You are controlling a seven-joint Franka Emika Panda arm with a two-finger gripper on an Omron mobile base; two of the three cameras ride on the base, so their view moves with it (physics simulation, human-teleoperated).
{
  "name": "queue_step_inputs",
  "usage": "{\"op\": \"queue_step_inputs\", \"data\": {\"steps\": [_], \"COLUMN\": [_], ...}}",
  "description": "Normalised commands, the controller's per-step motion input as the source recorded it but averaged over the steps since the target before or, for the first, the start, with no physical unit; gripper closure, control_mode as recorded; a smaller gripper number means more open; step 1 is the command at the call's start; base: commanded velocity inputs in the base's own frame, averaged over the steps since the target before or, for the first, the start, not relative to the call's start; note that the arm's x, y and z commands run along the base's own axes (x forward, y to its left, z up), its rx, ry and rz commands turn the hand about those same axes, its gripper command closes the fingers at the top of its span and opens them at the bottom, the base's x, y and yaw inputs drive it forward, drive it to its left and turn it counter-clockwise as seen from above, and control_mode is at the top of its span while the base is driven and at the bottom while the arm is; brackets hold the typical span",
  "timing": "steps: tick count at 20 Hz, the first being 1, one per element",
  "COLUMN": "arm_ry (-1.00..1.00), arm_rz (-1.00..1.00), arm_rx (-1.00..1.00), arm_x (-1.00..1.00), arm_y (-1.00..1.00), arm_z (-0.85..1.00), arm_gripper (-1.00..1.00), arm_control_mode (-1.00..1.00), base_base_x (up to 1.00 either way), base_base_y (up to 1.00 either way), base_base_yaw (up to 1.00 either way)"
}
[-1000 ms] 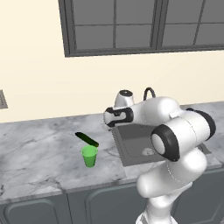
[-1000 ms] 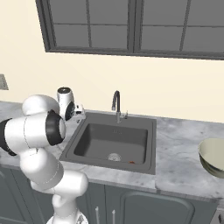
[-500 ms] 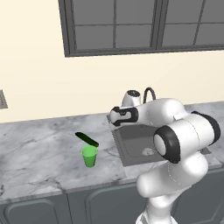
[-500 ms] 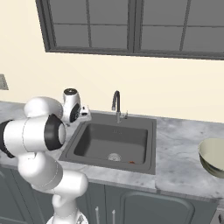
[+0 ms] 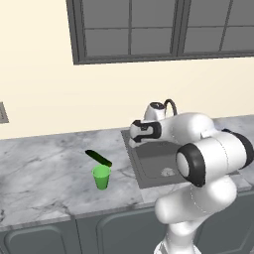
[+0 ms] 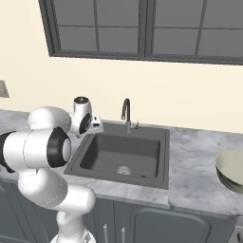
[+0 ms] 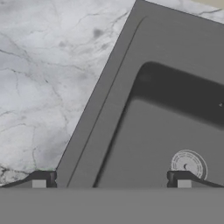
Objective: Remove the cucumber and mushroom from the sink. Then move the bowl and cup from the counter to the sink for washing.
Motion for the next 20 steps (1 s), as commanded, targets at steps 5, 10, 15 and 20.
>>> {"op": "queue_step_inputs", "data": {"steps": [5,10,15,20], "arm_ry": [0.00,0.00,0.00,0.00], "arm_rz": [-0.02,-0.01,0.00,-0.01], "arm_rx": [-0.01,-0.01,0.00,-0.01], "arm_x": [-0.14,-0.15,-0.18,-0.12], "arm_y": [-0.22,-0.21,-0.28,-0.26], "arm_z": [0.00,0.00,0.00,0.00], "arm_gripper": [-1.00,-1.00,-1.00,-1.00], "arm_control_mode": [-1.00,-1.00,-1.00,-1.00], "base_base_x": [0.00,0.00,0.00,0.00], "base_base_y": [0.00,0.00,0.00,0.00], "base_base_yaw": [0.00,0.00,0.00,0.00]}}
